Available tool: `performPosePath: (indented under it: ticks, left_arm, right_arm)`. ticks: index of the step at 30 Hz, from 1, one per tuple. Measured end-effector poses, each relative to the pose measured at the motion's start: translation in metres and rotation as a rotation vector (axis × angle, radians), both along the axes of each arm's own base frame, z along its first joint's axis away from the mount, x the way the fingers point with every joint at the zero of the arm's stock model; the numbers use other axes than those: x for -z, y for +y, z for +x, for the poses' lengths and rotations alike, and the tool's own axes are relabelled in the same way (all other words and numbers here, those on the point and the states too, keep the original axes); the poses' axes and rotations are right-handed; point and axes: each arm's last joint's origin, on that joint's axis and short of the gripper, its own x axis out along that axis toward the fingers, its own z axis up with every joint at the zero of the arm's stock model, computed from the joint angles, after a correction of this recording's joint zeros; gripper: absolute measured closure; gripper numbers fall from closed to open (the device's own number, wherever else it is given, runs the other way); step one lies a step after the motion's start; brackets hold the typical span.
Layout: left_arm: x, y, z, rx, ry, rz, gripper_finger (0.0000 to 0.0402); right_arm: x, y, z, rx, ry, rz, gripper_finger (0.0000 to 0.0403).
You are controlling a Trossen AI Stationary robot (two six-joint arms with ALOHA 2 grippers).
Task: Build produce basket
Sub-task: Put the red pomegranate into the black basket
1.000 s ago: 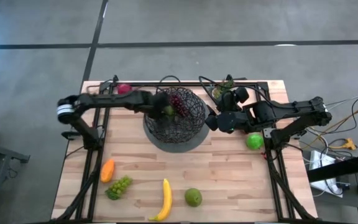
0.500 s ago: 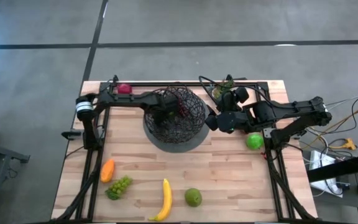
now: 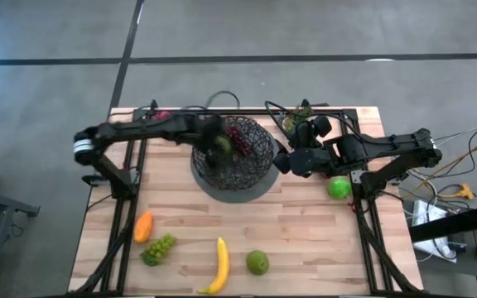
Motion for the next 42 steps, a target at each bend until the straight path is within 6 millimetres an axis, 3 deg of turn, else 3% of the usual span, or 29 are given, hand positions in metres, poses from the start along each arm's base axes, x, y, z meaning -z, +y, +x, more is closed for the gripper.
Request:
performPosePath:
  ticks: [4, 7, 11, 18, 30, 42]
  left_arm:
    - [-0.03, 0.0, -0.035, -0.105, -0.065, 0.064, 0.0082]
    - [-0.039, 0.012, -0.064, -0.219, -0.047, 0.076, 0.0082]
    - [-0.034, 0.038, -0.095, -0.369, 0.017, 0.06, 0.0082]
    - [-0.005, 0.092, -0.135, -0.559, 0.137, 0.015, 0.0082]
    - [0.041, 0.17, -0.164, -0.691, 0.097, -0.064, 0.0081]
    - [0.08, 0.195, -0.155, -0.701, 0.149, -0.088, 0.0081]
  right_arm:
    - [0.0, 0.0, 0.0, 0.0, -0.001, 0.0, 0.0074]
    - [0.0, 0.0, 0.0, 0.0, -0.004, 0.001, 0.0074]
    - [-0.001, 0.0, 0.002, 0.0, -0.027, 0.005, 0.0074]
    - [-0.002, 0.0, 0.003, -0.002, -0.038, 0.007, 0.0074]
    - [-0.002, 0.001, 0.003, -0.003, -0.045, 0.012, 0.0074]
    - [-0.004, 0.001, 0.005, -0.007, -0.08, 0.024, 0.0074]
